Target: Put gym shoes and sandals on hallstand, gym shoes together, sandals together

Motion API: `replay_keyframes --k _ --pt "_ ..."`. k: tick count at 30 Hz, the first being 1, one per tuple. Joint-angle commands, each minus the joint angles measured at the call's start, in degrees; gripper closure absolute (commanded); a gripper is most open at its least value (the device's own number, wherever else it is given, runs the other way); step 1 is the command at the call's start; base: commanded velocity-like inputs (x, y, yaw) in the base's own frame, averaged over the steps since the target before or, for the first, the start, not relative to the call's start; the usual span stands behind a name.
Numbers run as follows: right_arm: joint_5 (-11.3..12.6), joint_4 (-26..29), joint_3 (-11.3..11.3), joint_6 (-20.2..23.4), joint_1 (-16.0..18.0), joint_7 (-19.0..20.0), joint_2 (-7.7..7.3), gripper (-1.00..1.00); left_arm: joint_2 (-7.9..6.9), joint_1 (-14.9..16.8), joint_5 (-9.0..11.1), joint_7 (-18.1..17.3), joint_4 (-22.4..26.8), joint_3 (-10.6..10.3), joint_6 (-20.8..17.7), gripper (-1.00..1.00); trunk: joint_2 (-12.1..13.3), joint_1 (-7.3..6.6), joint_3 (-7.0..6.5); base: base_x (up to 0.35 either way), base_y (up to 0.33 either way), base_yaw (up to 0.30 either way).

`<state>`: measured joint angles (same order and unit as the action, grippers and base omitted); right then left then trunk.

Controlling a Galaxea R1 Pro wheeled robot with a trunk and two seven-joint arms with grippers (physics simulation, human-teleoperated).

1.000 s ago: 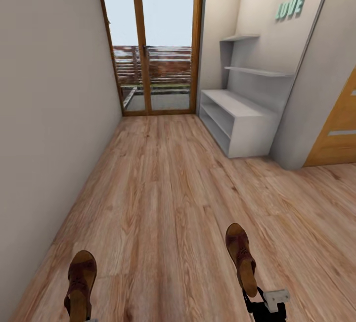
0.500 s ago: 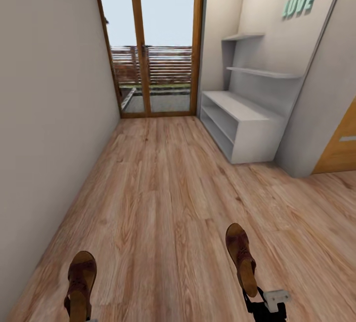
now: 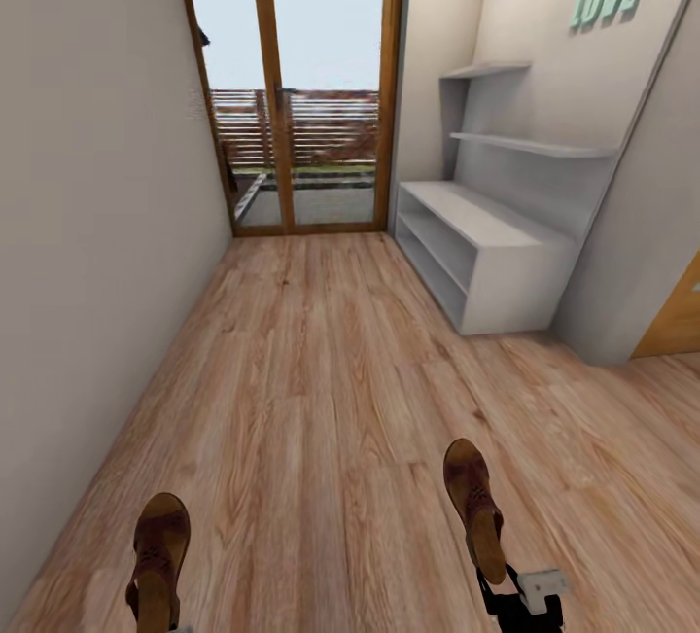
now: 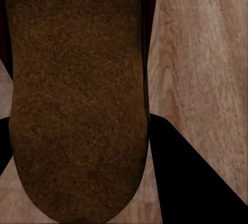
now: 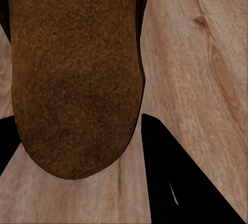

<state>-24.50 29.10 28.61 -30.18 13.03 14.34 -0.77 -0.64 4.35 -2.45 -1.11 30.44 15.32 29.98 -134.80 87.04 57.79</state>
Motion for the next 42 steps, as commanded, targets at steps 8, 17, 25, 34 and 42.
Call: replay_keyframes --k 8,17,25,34,42 --pt "0.0 0.0 0.5 -0.1 0.1 0.7 0.04 1.0 0.03 0.0 -0.4 0.0 0.1 0.2 0.2 1.0 0.0 0.02 0.05 0.34 0.0 0.0" --pt "0.0 0.0 0.5 -0.1 0.1 0.6 0.07 1.0 0.02 0.0 -0.4 0.0 0.1 0.2 0.2 1.0 0.0 0.02 0.1 0.34 0.081 0.041" --pt "0.1 0.0 0.5 -0.1 0.1 0.6 0.07 1.0 0.03 0.0 -0.4 0.0 0.1 0.2 0.2 1.0 0.0 0.02 0.19 0.34 0.1 0.074" --pt "0.1 0.0 0.5 -0.1 0.1 0.6 0.07 1.0 0.03 0.0 -0.4 0.0 0.1 0.2 0.2 1.0 0.0 0.02 0.2 0.34 0.1 0.006" --pt "0.2 0.0 0.5 -0.1 0.1 0.6 0.0 1.0 0.03 0.0 -0.4 -0.1 0.2 0.2 0.2 1.0 0.0 0.02 0.2 0.34 0.097 0.0"
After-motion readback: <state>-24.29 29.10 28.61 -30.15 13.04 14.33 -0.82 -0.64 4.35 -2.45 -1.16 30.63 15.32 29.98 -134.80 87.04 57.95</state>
